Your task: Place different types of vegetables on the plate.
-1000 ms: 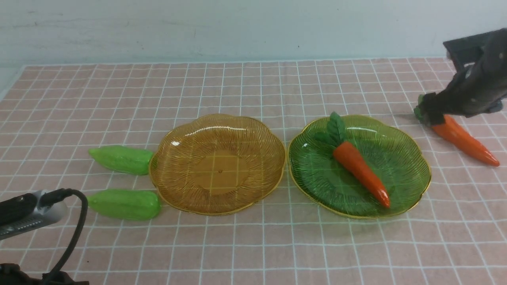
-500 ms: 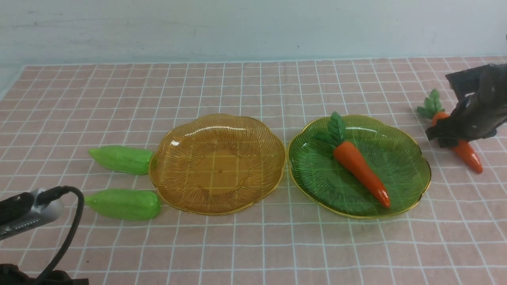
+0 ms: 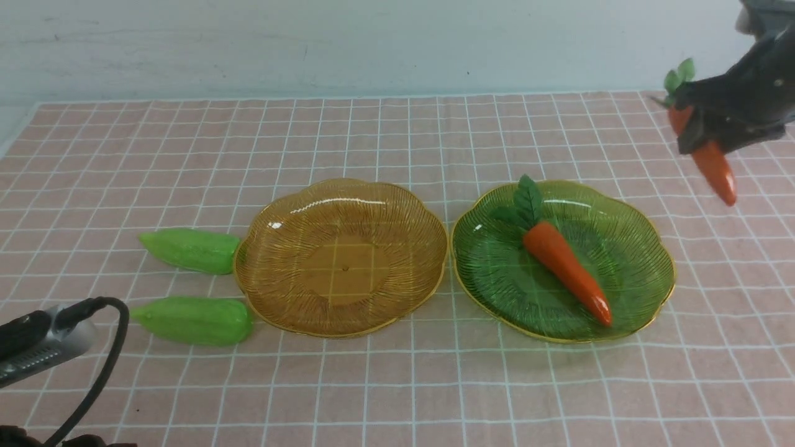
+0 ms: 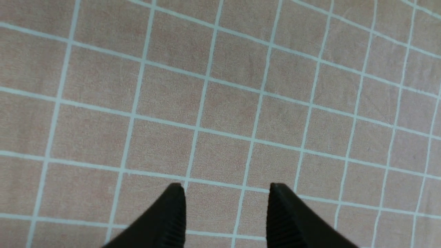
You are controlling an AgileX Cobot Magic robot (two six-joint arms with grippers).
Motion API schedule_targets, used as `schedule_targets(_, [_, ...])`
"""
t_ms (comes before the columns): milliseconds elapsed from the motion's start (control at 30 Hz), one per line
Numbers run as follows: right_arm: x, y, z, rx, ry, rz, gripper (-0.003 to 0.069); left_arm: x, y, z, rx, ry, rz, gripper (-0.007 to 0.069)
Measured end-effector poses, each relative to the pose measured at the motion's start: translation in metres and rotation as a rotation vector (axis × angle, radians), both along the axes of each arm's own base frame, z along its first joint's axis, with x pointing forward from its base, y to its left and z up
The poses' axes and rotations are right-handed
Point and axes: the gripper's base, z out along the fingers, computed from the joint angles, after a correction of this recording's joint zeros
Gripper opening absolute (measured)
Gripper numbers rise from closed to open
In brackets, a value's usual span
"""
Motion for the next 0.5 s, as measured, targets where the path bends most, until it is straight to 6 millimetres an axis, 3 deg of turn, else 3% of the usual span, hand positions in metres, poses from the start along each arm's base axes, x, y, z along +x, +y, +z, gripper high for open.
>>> schedule_targets(167, [0.004, 0.045, -0.029, 0.051, 0.052, 0.162, 0.0280, 0.001, 0.010, -0.002, 0.103, 0.004, 0.054, 0.0346])
schedule_targets(333, [0.004, 0.062, -0.049, -0.031, 0.092, 0.230, 0.0304, 0.006, 0.023, -0.005, 0.232, -0.001, 0.132, 0.0439])
schedule_targets(400, [0.004, 0.064, -0.052, -0.051, 0.101, 0.230, 0.0344, 0.010, 0.024, -0.005, 0.236, -0.016, 0.153, 0.0461])
schedule_targets(467, [0.003, 0.063, -0.053, -0.059, 0.119, 0.185, 0.0479, 0.019, 0.025, -0.006, 0.247, -0.047, 0.163, 0.0483])
schedule_targets(500, [0.003, 0.063, -0.053, -0.062, 0.122, 0.170, 0.0512, 0.023, 0.025, -0.006, 0.245, -0.062, 0.166, 0.0484])
